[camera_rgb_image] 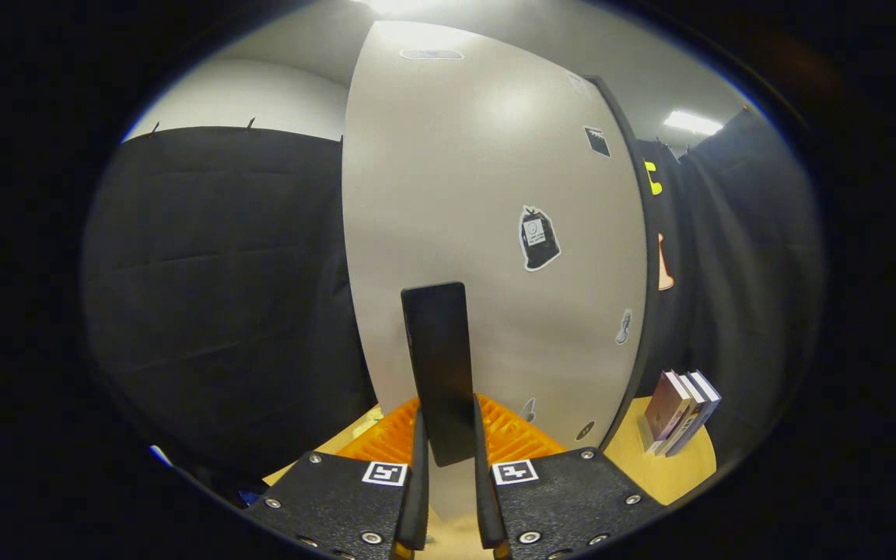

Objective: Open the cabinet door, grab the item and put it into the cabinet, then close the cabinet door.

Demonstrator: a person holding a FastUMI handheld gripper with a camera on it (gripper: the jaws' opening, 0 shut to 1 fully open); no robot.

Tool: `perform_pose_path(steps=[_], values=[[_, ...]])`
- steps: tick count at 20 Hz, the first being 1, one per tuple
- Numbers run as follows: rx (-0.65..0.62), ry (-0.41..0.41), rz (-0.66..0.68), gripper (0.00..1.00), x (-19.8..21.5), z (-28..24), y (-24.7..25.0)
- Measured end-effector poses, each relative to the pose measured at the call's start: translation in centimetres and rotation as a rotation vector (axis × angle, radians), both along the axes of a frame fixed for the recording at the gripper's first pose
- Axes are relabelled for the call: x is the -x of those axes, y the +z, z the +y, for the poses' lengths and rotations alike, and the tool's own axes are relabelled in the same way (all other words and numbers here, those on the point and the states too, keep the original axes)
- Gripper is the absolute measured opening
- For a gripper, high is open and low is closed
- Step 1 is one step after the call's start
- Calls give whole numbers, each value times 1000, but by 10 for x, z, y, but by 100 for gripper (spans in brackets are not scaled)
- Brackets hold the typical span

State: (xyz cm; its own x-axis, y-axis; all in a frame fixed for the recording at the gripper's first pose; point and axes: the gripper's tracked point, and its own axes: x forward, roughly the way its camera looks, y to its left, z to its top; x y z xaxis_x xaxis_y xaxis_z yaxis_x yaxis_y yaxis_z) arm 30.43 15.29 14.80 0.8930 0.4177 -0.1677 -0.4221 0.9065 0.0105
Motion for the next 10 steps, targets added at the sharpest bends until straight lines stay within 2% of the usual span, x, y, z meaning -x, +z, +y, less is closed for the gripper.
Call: perform_pose_path(steps=[10], values=[[-4, -106, -15, 25, 10, -35, 4]])
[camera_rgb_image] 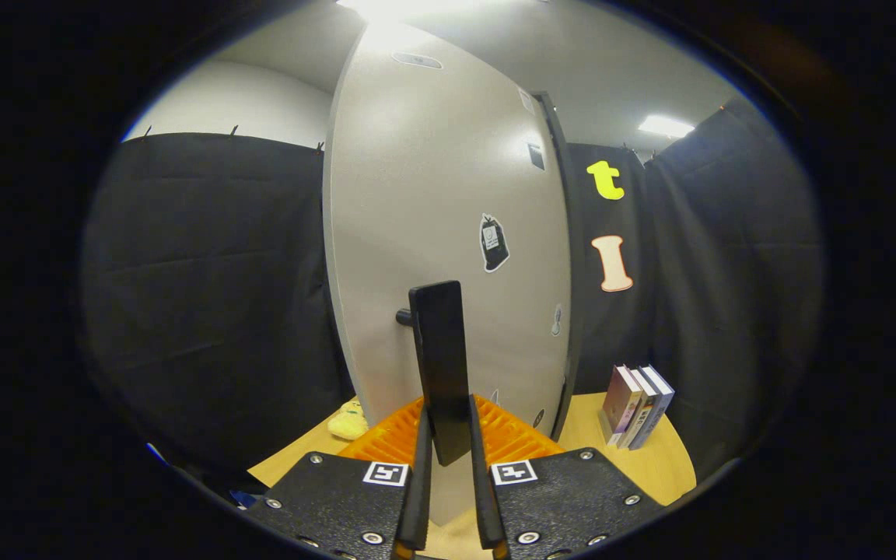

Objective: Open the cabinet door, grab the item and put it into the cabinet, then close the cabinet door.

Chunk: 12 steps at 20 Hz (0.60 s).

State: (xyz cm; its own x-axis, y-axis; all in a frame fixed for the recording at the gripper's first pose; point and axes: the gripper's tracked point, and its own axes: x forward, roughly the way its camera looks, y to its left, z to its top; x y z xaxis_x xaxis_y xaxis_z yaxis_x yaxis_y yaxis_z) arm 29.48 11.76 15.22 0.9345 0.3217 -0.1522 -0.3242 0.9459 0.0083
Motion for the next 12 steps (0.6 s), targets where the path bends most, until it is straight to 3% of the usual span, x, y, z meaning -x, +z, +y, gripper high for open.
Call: perform_pose_path(steps=[12], values=[[27, -220, -26, 22, -2, -58, -1]])
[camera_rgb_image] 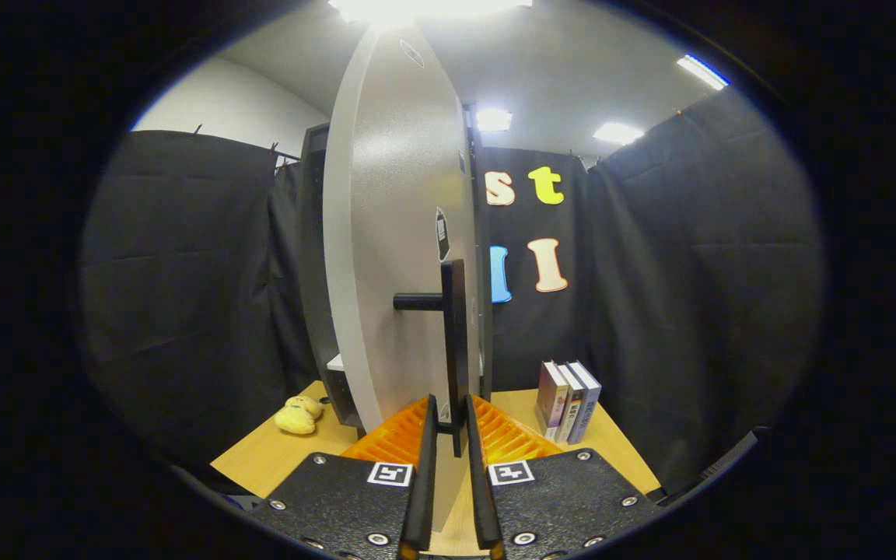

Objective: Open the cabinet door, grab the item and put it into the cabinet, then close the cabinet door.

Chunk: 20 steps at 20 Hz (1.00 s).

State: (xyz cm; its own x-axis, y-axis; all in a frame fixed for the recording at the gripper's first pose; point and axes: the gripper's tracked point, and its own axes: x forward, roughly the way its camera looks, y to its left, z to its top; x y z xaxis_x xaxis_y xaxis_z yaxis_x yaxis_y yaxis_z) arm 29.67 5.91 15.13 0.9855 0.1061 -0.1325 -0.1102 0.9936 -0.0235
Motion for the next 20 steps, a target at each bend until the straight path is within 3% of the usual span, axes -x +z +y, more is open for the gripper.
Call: perform_pose_path(steps=[6, 9, 11, 14, 16, 20], values=[[29, -227, -102, 16, -4, -43, 17], [-15, -234, -153, 25, -12, -37, 25], [-38, -220, -174, 37, -9, -30, 28], [-73, -185, -225, 85, -9, -16, 37], [-60, -165, -248, 93, -10, -9, 38], [-85, -78, -231, 94, -7, 21, 30]])
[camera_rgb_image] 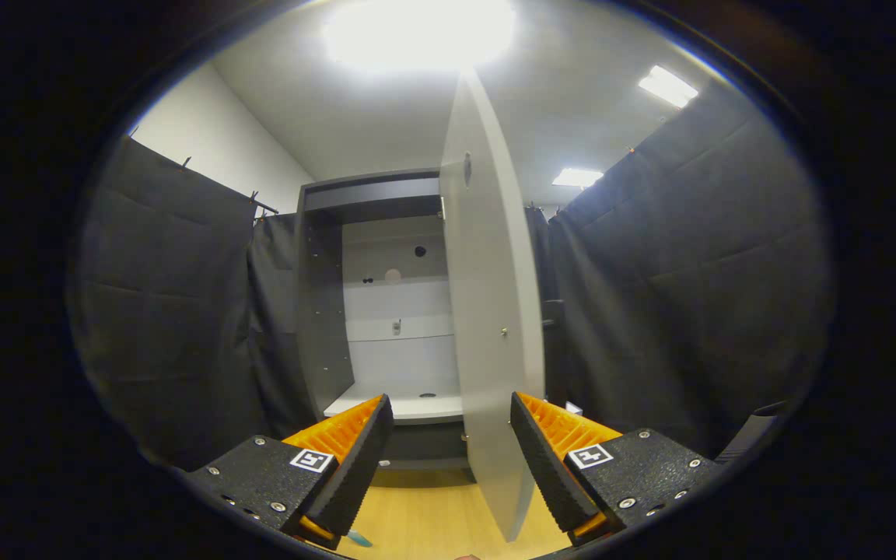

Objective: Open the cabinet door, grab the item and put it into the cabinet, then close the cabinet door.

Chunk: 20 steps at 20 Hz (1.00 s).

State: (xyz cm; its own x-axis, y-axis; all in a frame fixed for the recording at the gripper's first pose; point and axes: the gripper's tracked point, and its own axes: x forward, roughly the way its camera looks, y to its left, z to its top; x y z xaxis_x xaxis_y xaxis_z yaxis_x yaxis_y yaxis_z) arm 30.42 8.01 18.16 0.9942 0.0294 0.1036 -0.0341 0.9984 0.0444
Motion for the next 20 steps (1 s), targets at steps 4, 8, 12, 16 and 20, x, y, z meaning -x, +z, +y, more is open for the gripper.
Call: perform_pose_path(steps=[4, 8, 12, 16, 20], values=[[-21, 78, 27, 94, 4, 29, -14], [-21, 126, 44, 94, 2, 51, -29], [1, 132, 53, 94, 0, 58, -45], [8, 157, 105, 94, 2, 69, -69], [12, 170, 142, 94, 4, 77, -87]])
